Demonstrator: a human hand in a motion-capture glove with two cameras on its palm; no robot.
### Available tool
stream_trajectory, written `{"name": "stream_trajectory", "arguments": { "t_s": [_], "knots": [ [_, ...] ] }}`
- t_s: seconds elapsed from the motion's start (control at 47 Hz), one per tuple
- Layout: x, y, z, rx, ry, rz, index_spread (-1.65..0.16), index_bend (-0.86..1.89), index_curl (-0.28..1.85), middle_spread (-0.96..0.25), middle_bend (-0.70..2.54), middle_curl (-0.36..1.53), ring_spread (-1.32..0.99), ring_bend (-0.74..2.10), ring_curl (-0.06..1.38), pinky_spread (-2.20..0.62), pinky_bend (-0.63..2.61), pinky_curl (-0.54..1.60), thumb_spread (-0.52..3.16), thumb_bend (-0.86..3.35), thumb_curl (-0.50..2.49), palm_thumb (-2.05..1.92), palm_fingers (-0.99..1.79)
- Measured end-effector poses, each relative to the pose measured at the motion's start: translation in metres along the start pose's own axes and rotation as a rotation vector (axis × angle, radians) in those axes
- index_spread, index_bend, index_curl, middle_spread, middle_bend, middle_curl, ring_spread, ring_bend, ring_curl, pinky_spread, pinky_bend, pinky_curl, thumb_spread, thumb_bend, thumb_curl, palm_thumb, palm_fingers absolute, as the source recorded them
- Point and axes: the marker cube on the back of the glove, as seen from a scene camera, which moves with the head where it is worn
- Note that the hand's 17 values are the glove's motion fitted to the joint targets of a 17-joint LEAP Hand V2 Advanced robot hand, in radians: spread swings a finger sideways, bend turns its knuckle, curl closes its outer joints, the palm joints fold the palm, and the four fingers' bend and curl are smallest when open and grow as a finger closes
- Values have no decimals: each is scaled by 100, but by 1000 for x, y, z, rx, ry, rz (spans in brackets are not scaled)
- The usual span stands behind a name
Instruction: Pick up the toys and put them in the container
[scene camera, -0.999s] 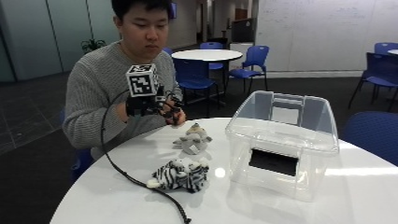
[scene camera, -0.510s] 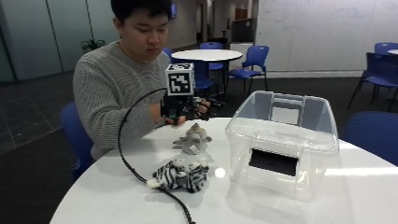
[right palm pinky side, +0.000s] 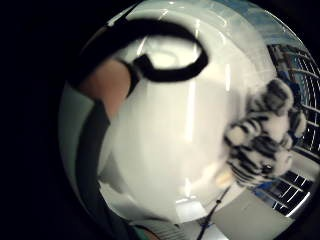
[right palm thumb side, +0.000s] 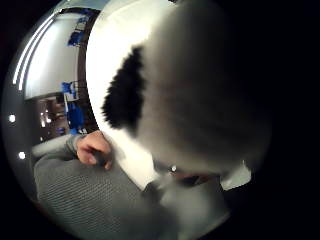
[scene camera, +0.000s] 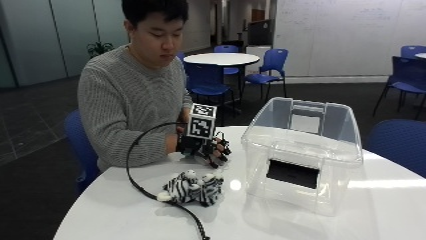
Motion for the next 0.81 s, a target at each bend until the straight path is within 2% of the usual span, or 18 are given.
{"name": "stream_trajectory", "arguments": {
  "t_s": [0.021,0.064,0.255,0.34,0.425,0.468,0.638,0.808],
  "knots": [
    [-1,0,1,11,-2,2,-36,14,24,-16,17,24,-15,48,24,1,103,38,131,0,24,9,1],
    [0,0,1,26,2,7,-37,17,25,-18,21,26,-16,52,24,0,101,37,131,1,25,12,13],
    [-1,-1,0,60,3,4,-38,13,24,-22,35,32,-23,64,28,-16,100,36,132,1,30,18,36],
    [-3,-3,1,140,2,-2,-38,10,22,-23,42,35,-26,69,29,-24,101,36,134,2,32,20,45],
    [-7,-4,2,242,-57,-9,-37,7,19,-25,58,41,-31,81,32,-32,100,35,135,5,35,28,67],
    [-7,-3,0,274,-105,-11,-37,7,17,-27,58,42,-34,93,36,-35,104,37,131,10,41,40,76],
    [-2,2,-17,285,-133,-8,-36,30,23,-26,76,52,-42,100,42,-40,95,38,103,14,55,57,100],
    [5,12,-51,325,-117,-12,-34,40,31,-24,82,59,-46,103,47,-43,91,41,80,12,64,59,101]
  ]
}}
